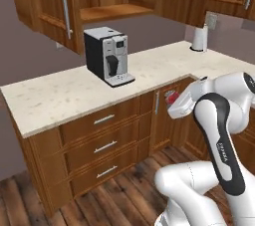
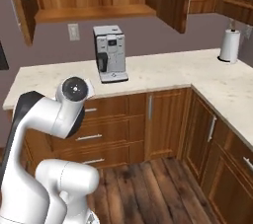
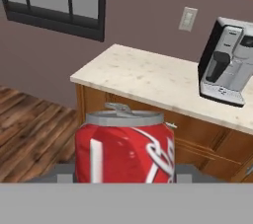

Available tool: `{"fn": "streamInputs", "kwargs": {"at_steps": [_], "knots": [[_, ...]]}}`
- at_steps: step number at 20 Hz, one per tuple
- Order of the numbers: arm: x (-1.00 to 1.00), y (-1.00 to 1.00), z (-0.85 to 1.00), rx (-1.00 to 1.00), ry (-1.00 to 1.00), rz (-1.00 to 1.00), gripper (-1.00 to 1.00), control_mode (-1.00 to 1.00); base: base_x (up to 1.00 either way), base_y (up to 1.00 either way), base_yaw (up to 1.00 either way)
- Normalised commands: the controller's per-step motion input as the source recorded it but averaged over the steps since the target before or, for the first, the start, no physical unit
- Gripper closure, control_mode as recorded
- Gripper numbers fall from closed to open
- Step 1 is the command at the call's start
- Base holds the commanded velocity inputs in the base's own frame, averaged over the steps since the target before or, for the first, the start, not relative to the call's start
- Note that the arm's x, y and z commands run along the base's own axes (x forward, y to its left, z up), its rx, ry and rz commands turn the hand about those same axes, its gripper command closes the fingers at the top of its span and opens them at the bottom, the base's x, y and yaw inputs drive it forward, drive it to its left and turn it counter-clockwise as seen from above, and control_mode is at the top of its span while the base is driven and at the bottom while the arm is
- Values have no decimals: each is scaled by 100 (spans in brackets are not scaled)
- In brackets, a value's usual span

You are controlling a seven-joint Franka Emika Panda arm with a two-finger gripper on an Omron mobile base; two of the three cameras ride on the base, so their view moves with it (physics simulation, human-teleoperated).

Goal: Pick the can, can from the counter and place them in the open cabinet.

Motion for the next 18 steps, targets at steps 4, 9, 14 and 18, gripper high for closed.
{"fn": "streamInputs", "kwargs": {"at_steps": [4,9,14,18], "knots": [[0,0,0,0,0,0,100,100,55,-46,7],[0,0,0,0,0,0,100,100,40,-55,8],[0,0,0,0,0,0,100,100,38,-18,35],[0,0,0,0,0,0,100,100,44,-12,43]]}}
